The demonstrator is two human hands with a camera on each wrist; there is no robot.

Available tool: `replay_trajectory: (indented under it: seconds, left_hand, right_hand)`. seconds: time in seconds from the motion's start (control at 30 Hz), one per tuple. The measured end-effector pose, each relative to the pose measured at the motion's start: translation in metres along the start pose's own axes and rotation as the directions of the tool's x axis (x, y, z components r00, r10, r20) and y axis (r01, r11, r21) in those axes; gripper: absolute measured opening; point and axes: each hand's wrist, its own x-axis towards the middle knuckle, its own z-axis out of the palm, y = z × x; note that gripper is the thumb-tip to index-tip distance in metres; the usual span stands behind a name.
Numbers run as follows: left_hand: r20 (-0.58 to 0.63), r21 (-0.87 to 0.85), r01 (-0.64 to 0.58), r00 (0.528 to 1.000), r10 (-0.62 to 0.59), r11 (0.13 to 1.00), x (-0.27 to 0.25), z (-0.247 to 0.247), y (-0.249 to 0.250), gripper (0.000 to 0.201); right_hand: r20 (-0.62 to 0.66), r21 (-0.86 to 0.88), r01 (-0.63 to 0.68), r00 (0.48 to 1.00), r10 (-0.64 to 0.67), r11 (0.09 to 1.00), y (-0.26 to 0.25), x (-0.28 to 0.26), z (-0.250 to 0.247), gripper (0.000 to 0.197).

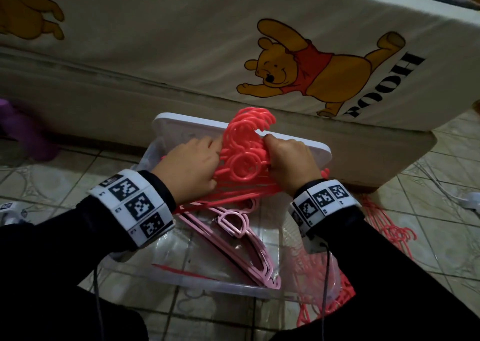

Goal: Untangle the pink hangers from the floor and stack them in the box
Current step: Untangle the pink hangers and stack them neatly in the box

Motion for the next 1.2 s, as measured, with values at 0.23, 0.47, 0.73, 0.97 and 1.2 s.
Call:
replay_trajectory:
  seconds: [0.23, 0.47, 0.73, 0.97, 1.2]
  left_hand:
    - [0.036, -0.154, 0.074, 0.997, -0.069, 0.985, 0.001, -0.004, -0.005, 0.021]
    - [0.243, -0.228, 0.188, 0.961, -0.131, 0.956, 0.005, 0.0, -0.017, 0.017]
    - [0.267, -0.176, 0.212, 0.95, -0.161, 0.961, 0.002, 0.003, -0.04, 0.013]
    - [0.181, -0.214, 0.244, 0.961, -0.207, 0.946, 0.002, -0.012, -0.052, 0.019]
    - [0.146, -0.261, 0.236, 0.968, -0.204, 0.936, 0.011, -0.013, -0.039, 0.02]
  right_hand:
    - [0.01, 0.094, -0.028, 1.0, 0.028, 0.995, -0.005, -0.003, 0.009, 0.02]
    - [0.098, 0.182, -0.022, 0.995, 0.004, 0.983, -0.008, -0.005, 0.019, 0.028]
    - [0.103, 0.293, 0.136, 0.98, -0.173, 0.946, 0.013, -0.027, -0.009, 0.069]
    - [0.177, 0.096, 0.473, 0.858, -0.483, 0.876, 0.004, -0.054, 0.008, 0.019]
    - [0.668, 0.058, 0.657, 0.535, -0.518, 0.752, -0.048, -0.042, 0.089, 0.018]
